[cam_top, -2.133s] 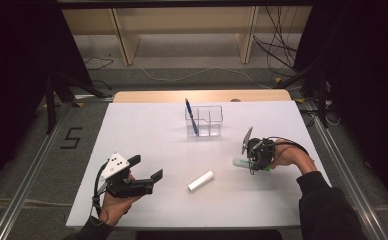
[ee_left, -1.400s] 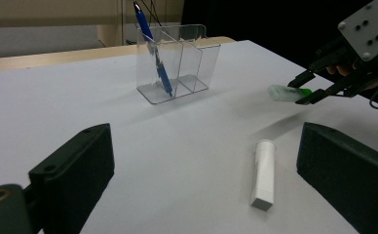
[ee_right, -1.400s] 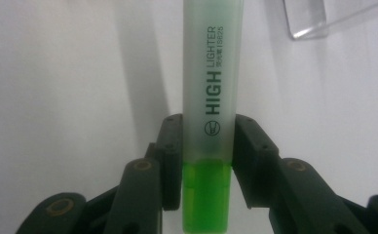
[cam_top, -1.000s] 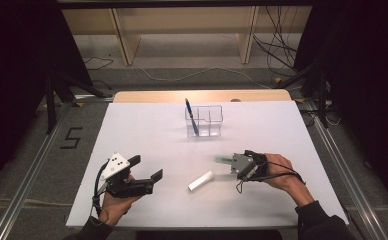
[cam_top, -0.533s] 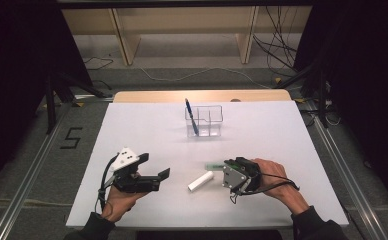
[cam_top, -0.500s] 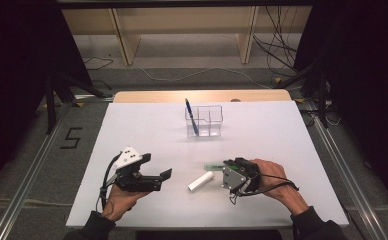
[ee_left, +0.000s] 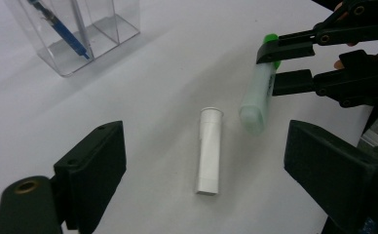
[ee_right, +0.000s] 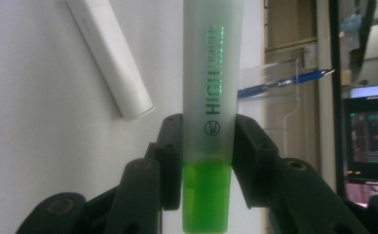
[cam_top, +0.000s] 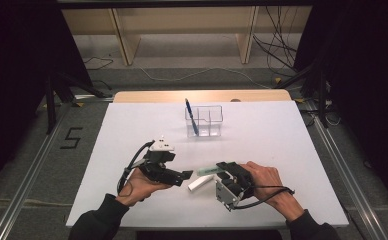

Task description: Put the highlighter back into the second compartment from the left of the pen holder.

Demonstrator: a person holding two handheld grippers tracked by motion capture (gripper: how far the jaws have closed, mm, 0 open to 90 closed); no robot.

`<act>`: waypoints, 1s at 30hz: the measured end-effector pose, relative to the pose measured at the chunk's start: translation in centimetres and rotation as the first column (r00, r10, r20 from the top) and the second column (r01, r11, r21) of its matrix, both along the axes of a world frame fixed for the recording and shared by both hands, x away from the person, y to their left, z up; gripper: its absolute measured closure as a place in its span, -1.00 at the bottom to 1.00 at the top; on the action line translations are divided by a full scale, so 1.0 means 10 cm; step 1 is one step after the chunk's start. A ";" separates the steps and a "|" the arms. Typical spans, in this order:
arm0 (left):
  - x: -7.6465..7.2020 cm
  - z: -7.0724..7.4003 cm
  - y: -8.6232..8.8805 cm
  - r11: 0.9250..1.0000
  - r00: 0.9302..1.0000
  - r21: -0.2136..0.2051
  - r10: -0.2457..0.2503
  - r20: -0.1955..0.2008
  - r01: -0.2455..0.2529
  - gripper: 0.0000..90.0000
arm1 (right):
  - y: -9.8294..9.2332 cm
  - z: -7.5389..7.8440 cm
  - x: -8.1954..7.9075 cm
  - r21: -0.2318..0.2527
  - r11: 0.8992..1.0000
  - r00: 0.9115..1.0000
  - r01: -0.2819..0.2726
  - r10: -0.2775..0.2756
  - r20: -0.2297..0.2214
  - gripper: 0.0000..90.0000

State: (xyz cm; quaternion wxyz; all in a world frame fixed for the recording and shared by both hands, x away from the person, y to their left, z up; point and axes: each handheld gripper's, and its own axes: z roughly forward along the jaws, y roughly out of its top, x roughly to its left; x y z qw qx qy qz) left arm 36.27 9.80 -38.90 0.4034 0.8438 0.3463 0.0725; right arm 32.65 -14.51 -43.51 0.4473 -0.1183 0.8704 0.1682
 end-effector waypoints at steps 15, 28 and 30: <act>0.17 -0.03 -0.24 0.992 0.990 0.084 -0.083 -0.110 0.092 -0.58 | 0.12 -0.07 -0.09 -0.114 0.993 0.988 -0.037 0.054 0.147 0.49; 0.25 -0.06 -0.38 0.977 0.976 0.131 -0.145 -0.163 0.167 -0.41 | 0.21 -0.12 -0.15 -0.190 0.979 0.967 -0.072 0.115 0.226 0.49; 0.26 -0.05 -0.41 0.972 0.973 0.144 -0.160 -0.168 0.185 -0.39 | 0.22 -0.13 -0.15 -0.194 0.978 0.966 -0.073 0.118 0.231 0.49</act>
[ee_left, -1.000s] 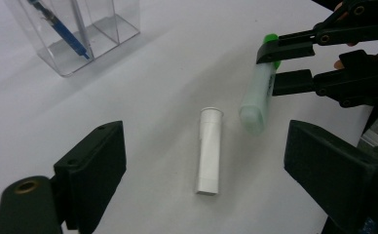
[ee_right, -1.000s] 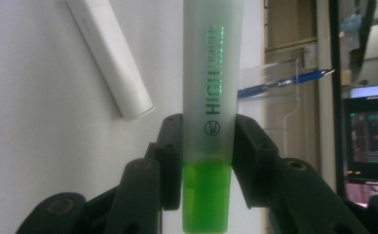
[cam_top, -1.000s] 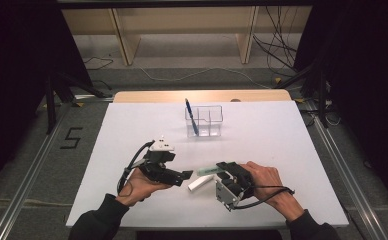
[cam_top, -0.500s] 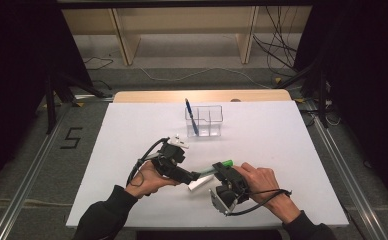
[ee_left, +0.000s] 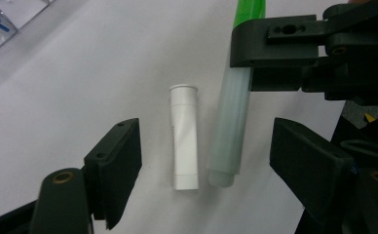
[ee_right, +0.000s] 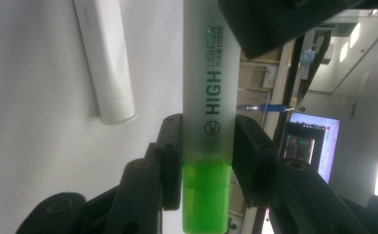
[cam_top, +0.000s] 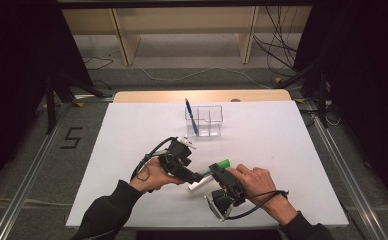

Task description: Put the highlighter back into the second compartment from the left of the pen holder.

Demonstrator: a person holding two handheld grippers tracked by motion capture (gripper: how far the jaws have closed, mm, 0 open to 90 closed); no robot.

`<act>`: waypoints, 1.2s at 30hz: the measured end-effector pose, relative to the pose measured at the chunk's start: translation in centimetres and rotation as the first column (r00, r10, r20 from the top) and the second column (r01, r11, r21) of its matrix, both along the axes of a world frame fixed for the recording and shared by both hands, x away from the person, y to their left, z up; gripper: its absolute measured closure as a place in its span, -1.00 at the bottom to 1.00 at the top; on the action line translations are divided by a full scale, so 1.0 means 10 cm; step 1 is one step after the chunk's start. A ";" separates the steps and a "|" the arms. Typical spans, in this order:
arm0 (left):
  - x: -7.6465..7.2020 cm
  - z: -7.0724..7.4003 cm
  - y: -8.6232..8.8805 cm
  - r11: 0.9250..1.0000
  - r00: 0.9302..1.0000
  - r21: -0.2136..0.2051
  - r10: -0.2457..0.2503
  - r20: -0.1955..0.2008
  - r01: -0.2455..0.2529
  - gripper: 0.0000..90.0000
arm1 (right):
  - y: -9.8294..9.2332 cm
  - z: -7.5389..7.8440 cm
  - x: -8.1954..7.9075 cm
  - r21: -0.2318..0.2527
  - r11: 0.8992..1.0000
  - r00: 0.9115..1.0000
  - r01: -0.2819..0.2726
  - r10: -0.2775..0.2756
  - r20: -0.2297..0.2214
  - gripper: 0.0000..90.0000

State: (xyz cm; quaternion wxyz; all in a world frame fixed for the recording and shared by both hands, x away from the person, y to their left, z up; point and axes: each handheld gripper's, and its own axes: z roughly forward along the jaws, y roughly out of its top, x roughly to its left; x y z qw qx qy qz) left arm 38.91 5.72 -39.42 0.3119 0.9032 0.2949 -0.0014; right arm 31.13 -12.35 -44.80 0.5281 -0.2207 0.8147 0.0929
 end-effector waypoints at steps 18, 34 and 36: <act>0.12 -0.04 -0.12 0.993 0.991 0.050 -0.100 -0.083 0.105 -0.12 | 0.03 -0.04 -0.05 -0.049 0.998 0.998 -0.036 0.039 0.058 0.49; 0.16 -0.10 -0.20 0.984 0.981 0.078 -0.150 -0.121 0.160 0.13 | 0.07 -0.08 -0.10 -0.089 0.995 0.994 -0.054 0.061 0.088 0.49; 0.16 -0.11 -0.21 0.983 0.980 0.078 -0.154 -0.127 0.164 0.18 | 0.07 -0.08 -0.10 -0.090 0.994 0.994 -0.056 0.064 0.091 0.49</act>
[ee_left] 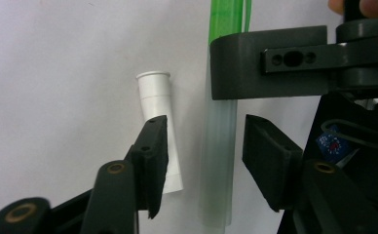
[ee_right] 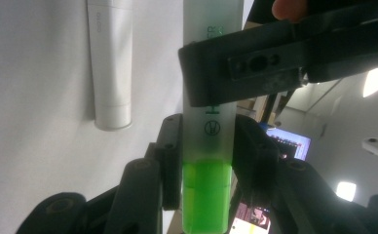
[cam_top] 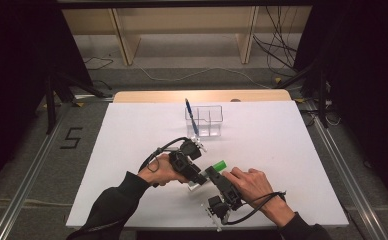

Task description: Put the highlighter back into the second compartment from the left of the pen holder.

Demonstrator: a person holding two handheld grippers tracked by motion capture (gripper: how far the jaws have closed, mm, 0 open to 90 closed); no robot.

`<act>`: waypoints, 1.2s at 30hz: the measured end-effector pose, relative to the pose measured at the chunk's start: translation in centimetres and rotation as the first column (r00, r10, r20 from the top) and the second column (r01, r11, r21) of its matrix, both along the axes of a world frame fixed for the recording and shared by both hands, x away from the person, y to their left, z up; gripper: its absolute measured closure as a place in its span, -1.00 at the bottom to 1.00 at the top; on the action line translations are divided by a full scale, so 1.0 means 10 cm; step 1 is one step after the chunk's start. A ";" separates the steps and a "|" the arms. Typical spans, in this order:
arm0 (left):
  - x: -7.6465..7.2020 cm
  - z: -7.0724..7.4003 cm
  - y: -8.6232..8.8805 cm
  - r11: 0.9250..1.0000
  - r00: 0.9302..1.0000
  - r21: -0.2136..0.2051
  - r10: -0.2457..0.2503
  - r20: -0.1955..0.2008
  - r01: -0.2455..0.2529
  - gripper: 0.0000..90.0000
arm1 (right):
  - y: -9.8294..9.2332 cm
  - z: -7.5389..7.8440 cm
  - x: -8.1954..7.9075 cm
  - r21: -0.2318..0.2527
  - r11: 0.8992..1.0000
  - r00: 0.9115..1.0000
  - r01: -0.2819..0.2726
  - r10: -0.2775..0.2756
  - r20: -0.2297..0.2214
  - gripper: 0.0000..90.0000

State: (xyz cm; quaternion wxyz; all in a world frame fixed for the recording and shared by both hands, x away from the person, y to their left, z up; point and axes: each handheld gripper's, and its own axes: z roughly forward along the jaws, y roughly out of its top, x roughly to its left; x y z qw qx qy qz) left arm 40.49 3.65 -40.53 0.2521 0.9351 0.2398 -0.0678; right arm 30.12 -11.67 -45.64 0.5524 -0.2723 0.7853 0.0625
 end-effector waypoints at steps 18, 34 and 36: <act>0.01 -0.04 -0.02 0.998 0.998 0.013 -0.058 -0.027 0.058 0.43 | 0.02 -0.02 -0.04 -0.037 0.999 0.999 -0.025 0.026 0.025 0.49; 0.01 -0.06 -0.03 0.997 0.996 0.013 -0.078 -0.048 0.079 0.65 | 0.02 -0.04 -0.04 -0.061 0.997 0.998 -0.051 0.054 0.041 0.49; 0.02 -0.06 -0.02 0.997 0.995 0.011 -0.079 -0.055 0.080 0.67 | 0.02 -0.03 -0.04 -0.064 0.997 0.998 -0.052 0.055 0.042 0.49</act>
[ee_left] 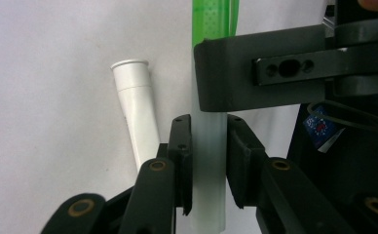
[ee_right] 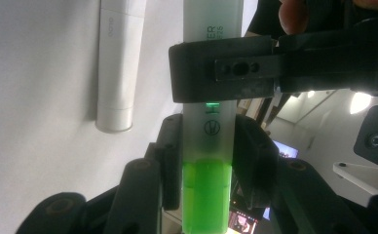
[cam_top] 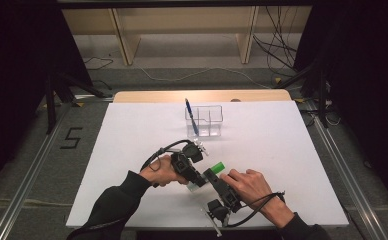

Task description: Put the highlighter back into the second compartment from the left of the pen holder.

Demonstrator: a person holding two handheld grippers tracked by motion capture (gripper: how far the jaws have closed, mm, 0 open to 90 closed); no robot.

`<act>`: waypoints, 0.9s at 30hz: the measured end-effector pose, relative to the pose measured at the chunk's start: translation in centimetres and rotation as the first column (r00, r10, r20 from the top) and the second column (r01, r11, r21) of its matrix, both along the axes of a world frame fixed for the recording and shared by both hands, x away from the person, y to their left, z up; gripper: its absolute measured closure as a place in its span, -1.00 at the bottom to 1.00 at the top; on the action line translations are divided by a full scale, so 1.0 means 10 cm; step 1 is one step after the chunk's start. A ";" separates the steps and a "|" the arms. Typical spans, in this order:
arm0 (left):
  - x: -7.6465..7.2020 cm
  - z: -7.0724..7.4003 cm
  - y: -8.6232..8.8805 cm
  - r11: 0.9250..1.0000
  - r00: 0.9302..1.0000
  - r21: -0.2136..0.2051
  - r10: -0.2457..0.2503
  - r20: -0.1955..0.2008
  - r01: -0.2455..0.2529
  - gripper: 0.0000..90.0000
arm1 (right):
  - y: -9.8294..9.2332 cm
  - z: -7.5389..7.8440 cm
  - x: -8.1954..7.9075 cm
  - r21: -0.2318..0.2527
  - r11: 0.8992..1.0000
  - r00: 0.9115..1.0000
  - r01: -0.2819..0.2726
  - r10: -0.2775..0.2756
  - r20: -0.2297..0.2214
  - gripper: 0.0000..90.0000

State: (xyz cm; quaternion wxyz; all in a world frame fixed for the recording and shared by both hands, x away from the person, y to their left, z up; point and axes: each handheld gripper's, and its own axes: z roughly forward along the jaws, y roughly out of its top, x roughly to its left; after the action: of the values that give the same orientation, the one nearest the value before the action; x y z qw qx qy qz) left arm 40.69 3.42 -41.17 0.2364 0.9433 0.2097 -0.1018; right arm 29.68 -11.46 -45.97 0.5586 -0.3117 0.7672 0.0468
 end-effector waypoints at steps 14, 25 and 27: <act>0.08 0.06 0.14 0.994 0.995 -0.056 0.096 0.022 -0.094 0.69 | -0.11 0.16 0.00 0.125 0.992 1.000 -0.002 0.002 -0.003 -0.11; 0.21 0.13 0.36 0.912 0.930 -0.272 0.348 0.120 -0.307 0.69 | -0.40 0.47 0.09 0.568 0.757 0.883 0.324 -0.027 -0.469 -0.36; 0.22 0.14 0.38 0.886 0.906 -0.315 0.398 0.144 -0.339 0.69 | -0.46 0.51 0.13 0.603 0.693 0.835 0.396 0.002 -0.551 -0.38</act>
State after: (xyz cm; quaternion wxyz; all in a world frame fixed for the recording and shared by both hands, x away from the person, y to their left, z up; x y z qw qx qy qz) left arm 42.87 7.17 -39.77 0.4041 0.8476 0.3437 0.0139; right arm 30.93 -16.08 -40.90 0.4113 0.0336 0.8412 0.3495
